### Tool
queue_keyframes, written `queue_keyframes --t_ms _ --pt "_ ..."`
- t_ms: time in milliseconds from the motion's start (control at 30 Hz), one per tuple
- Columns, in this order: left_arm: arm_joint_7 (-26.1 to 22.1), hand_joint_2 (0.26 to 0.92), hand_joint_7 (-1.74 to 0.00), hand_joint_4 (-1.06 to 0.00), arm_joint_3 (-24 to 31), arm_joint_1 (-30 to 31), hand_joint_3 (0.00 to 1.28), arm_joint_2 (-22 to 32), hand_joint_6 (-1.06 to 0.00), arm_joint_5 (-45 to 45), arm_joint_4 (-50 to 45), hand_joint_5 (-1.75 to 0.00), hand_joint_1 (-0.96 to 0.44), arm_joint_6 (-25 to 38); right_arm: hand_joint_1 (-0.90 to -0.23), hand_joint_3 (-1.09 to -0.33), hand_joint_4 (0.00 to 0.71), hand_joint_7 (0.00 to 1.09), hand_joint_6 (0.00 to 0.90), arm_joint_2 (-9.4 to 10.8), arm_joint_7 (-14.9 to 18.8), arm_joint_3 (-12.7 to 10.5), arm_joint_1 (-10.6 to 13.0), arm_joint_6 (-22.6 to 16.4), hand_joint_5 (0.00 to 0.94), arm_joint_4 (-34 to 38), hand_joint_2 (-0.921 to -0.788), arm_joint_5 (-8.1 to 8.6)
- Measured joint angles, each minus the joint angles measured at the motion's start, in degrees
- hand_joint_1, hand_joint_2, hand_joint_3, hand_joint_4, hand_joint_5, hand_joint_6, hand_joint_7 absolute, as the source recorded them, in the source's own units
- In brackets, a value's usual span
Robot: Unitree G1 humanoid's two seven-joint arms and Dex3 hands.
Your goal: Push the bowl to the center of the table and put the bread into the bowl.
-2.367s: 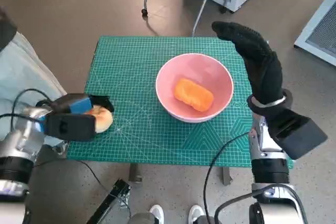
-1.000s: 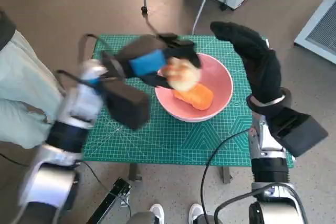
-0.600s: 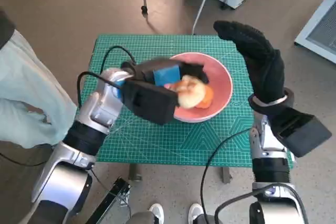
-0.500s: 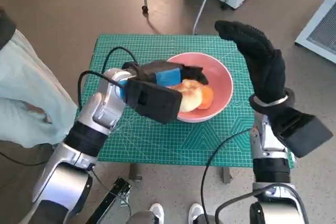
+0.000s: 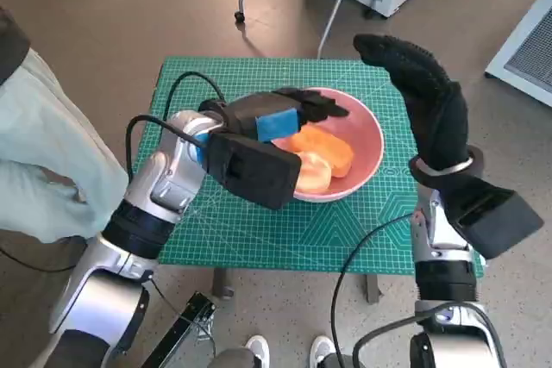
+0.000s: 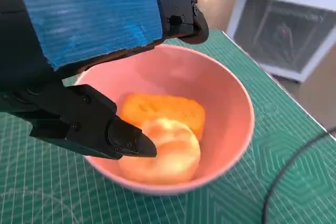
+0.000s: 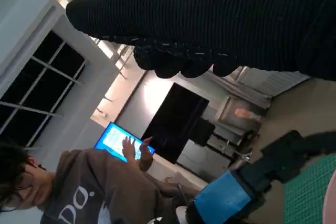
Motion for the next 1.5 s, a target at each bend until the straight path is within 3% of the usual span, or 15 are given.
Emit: queue_keyframes --t_ms 100,267,467,667,900,1267,1500 --pt "3.21 0.837 -0.45 -0.03 1.39 0.50 0.08 -0.23 -0.02 -0.26 0.02 -0.01 -0.20 -0.16 -0.683 -0.802 0.266 0.73 -0.001 0.00 -0.22 -0.02 -0.01 -0.02 0.003 0.07 -0.921 -0.03" --pt "9.43 0.852 -0.52 -0.19 6.14 2.04 0.08 -1.52 -0.11 -3.77 0.38 -0.04 -0.28 -1.98 -0.673 -0.803 0.267 0.73 -0.001 -0.02 -0.58 -0.11 -0.05 -0.02 0.003 0.16 -0.921 -0.05" --pt "14.48 0.910 -0.51 -0.31 14.16 4.54 0.07 -3.96 -0.21 -12.82 0.65 -0.04 -0.41 -6.93 -0.664 -0.804 0.269 0.73 -0.001 0.00 -1.68 -0.25 -0.14 0.45 0.004 -0.45 -0.921 -0.05" --pt "18.01 0.920 -0.47 -0.30 21.40 9.17 0.17 -7.41 -0.20 -22.99 -3.35 -0.02 -0.46 -11.94 -0.660 -0.801 0.270 0.72 -0.001 0.06 -4.29 -0.48 -0.24 1.54 0.004 -3.33 -0.921 -0.26" --pt "18.49 0.921 -0.45 -0.27 24.24 13.19 0.23 -11.11 -0.16 -30.25 -7.06 0.00 -0.44 -15.32 -0.657 -0.800 0.261 0.71 -0.001 0.65 -6.87 -0.37 -1.47 1.73 0.000 -3.82 -0.921 -1.70" --pt "20.06 0.921 -0.56 -0.24 24.98 16.34 0.26 -10.80 -0.09 -29.04 -12.33 0.00 -0.44 -17.20 -0.642 -0.798 0.253 0.71 -0.001 1.04 -7.75 -0.12 -3.49 2.02 0.000 -3.82 -0.921 -2.20" --pt "20.83 0.921 -0.58 -0.24 25.05 17.07 0.26 -10.34 -0.08 -27.71 -12.74 0.00 -0.44 -18.29 -0.665 -0.776 0.246 0.71 -0.001 1.04 -7.65 0.07 -4.12 2.58 0.000 -3.81 -0.921 -2.10"
